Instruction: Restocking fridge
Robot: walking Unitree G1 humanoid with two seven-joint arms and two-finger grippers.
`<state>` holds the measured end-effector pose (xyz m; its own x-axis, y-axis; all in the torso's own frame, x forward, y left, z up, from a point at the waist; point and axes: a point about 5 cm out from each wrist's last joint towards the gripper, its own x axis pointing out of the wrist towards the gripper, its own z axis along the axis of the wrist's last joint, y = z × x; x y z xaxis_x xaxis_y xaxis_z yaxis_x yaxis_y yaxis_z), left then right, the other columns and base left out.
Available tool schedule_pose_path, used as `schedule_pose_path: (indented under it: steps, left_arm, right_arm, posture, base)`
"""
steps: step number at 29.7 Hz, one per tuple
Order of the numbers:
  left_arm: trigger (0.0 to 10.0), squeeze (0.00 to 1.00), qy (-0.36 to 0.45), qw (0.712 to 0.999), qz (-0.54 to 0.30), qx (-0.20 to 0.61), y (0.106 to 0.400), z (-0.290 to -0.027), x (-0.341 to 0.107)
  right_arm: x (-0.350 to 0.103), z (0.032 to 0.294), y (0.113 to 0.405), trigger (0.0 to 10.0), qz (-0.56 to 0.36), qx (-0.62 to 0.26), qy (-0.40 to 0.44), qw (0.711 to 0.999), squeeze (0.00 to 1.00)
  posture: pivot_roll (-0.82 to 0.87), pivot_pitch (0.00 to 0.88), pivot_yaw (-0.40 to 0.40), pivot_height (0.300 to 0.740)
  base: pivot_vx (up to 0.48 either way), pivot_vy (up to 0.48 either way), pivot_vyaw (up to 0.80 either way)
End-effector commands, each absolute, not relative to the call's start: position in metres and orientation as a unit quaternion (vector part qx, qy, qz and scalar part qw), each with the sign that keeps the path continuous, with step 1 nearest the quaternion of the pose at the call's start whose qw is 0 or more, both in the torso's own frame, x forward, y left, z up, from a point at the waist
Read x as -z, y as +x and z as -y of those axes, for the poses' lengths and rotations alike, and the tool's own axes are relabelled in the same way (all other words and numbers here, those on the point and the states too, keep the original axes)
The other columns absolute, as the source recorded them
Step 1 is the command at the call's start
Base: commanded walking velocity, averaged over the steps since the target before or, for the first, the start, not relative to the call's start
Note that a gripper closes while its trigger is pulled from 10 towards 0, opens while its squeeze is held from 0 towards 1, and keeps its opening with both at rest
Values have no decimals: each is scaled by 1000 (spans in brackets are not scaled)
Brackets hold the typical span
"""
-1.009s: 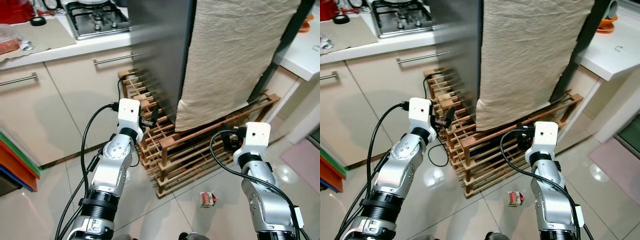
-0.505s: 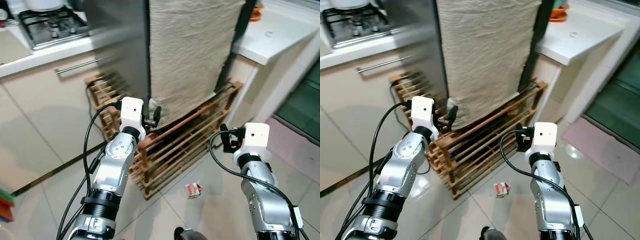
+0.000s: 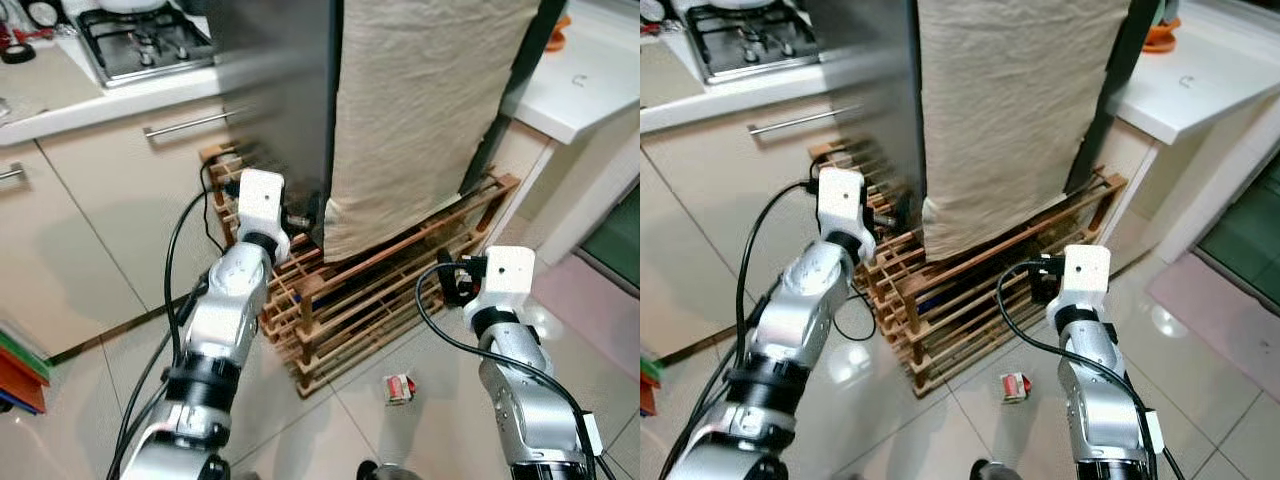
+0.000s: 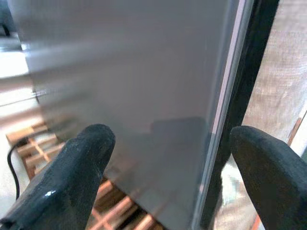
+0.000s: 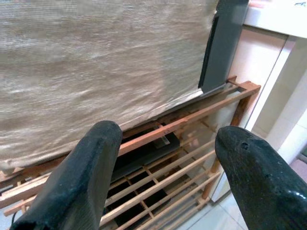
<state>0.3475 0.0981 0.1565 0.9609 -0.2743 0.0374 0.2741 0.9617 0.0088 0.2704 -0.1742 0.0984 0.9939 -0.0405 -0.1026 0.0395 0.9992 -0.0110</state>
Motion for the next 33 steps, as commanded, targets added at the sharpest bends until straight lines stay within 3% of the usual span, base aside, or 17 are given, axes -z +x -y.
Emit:
schedule_pose_path:
  steps: [1,25,33]
  left_arm:
    - [10000,0,5,989,9,145,350,-96,-153]
    - [10000,0,19,961,40,273,364,-49,-177]
    - [10000,0,31,963,33,266,377,-44,-183]
  right_arm:
    - [-98,177,271,10000,-50,28,-5,998,0]
    - [-97,176,274,10000,-46,25,-8,999,0]
    - [-97,177,271,10000,-45,30,-8,999,0]
  posture:
    - [32,0,9,740]
    - [23,0,8,740]
    - [1,0,17,740]
  base:
    - [0,0,0]
    - [0,0,0]
    - [0,0,0]
